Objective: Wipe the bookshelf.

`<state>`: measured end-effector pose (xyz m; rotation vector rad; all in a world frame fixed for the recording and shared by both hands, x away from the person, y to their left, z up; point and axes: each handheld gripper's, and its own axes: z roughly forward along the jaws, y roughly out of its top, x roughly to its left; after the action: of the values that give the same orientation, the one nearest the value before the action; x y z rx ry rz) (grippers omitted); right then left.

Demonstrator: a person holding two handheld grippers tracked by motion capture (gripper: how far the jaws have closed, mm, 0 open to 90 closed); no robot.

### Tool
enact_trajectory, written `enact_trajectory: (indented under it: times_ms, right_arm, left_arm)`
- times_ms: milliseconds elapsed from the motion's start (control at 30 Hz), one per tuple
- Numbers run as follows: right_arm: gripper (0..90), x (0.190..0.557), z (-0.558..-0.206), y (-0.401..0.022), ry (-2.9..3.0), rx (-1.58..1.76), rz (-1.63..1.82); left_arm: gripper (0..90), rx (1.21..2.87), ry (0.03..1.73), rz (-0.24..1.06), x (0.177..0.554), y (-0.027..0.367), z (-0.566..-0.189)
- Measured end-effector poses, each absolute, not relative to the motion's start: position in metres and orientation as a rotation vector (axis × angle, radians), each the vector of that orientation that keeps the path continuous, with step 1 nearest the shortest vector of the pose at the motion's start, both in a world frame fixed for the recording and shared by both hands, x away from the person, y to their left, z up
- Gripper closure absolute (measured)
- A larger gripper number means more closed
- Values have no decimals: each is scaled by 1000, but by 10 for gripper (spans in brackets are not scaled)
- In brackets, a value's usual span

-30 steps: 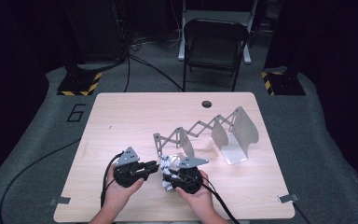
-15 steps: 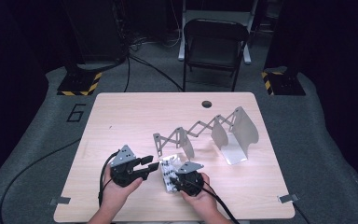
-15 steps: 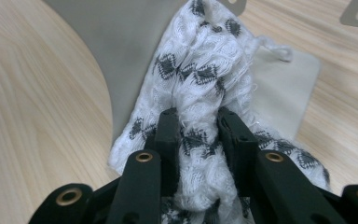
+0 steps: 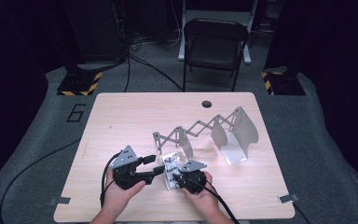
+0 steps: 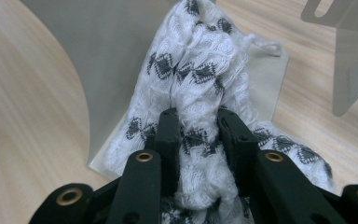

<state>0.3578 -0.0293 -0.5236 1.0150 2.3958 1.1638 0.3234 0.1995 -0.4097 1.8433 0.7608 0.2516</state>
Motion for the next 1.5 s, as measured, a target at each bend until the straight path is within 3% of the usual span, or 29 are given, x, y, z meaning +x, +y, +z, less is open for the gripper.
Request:
enact_trajectory:
  times_ms: [133,367,600,767,1233,1300,1500]
  right_arm:
    - [714,362,-522,-25,2400,1029,1136]
    - [712,367,-524,-23,2372,1036,1159]
    - [712,372,-520,-24,2407,1125,1179]
    - [713,378,-517,-28,2440,1164,1207]
    - [703,352,-506,-22,2418,1108,1275]
    - [670,348,-507,-20,2423,1102,1271]
    - [459,345,-511,-14,2470,1083,1242]
  left_arm:
    - [445,1899,754,306,324,193,-414]
    - [576,1898,768,304,328,195,-417]
    - [606,1893,775,309,342,194,-415]
    - [687,1877,816,351,357,197,-415]
    - [650,1845,937,443,391,214,-420]
    - [635,1858,925,442,386,215,-422]
    - [568,1878,923,432,364,216,-434]
